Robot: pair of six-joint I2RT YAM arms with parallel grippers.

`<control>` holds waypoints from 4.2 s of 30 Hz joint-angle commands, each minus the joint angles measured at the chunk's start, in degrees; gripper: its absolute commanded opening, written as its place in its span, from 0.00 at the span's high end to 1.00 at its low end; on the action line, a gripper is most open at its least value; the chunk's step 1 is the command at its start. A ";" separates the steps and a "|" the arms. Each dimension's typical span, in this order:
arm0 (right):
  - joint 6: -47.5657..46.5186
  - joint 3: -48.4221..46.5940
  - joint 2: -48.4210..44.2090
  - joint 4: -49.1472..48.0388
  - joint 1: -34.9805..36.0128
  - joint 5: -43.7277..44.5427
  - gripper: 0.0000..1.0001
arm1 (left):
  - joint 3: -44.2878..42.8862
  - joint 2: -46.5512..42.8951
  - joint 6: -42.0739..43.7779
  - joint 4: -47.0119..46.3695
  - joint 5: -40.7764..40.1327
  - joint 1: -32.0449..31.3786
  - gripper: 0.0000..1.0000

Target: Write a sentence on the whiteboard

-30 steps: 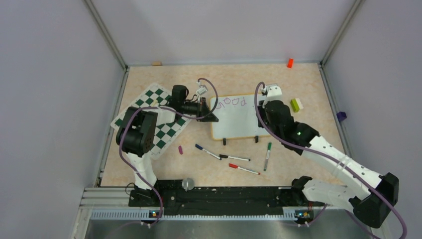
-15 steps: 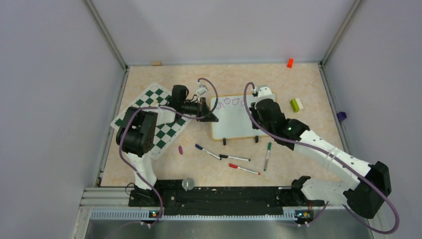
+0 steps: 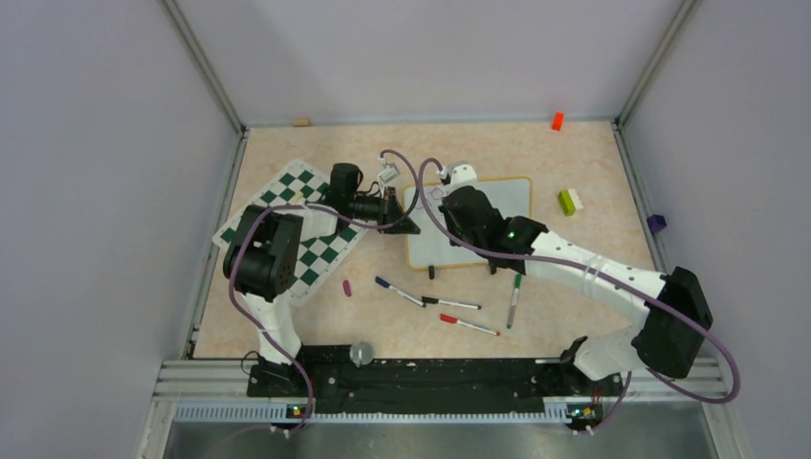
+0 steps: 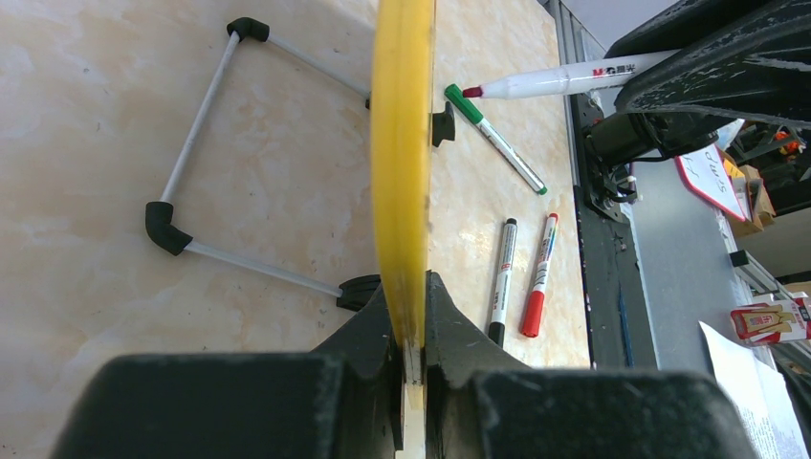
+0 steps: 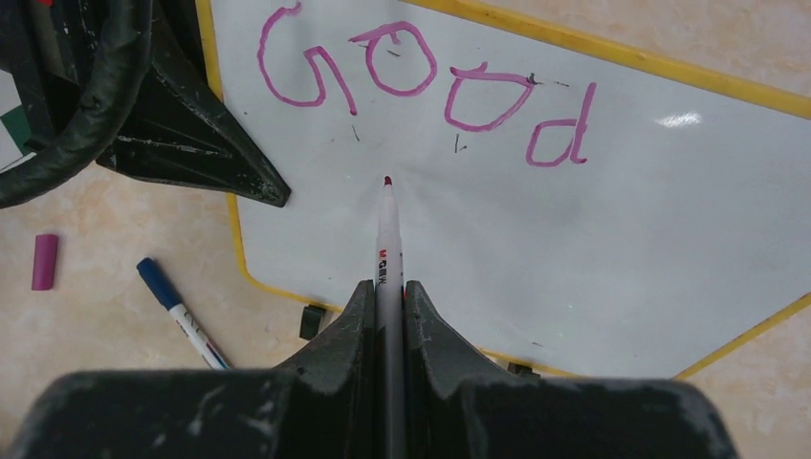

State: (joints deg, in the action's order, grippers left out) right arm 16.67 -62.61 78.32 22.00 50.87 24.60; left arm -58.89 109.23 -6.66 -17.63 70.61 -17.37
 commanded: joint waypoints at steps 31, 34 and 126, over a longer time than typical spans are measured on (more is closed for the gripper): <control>0.76 -6.38 7.24 -2.66 2.23 2.37 1.00 | 0.14 -0.16 3.61 2.27 -1.72 -1.09 1.00; 0.91 -6.42 7.52 -1.91 2.27 3.34 1.00 | 0.10 -0.24 3.58 2.26 -1.73 -1.09 1.00; 2.56 -2.28 5.44 1.67 2.07 4.06 1.00 | 0.18 -0.20 3.67 2.29 -1.79 -1.05 1.00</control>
State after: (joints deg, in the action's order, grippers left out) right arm 18.35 -65.93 84.97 23.62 53.15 28.27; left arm -58.89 109.23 -6.92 -17.47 70.19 -17.37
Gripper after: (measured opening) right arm 0.091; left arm 0.088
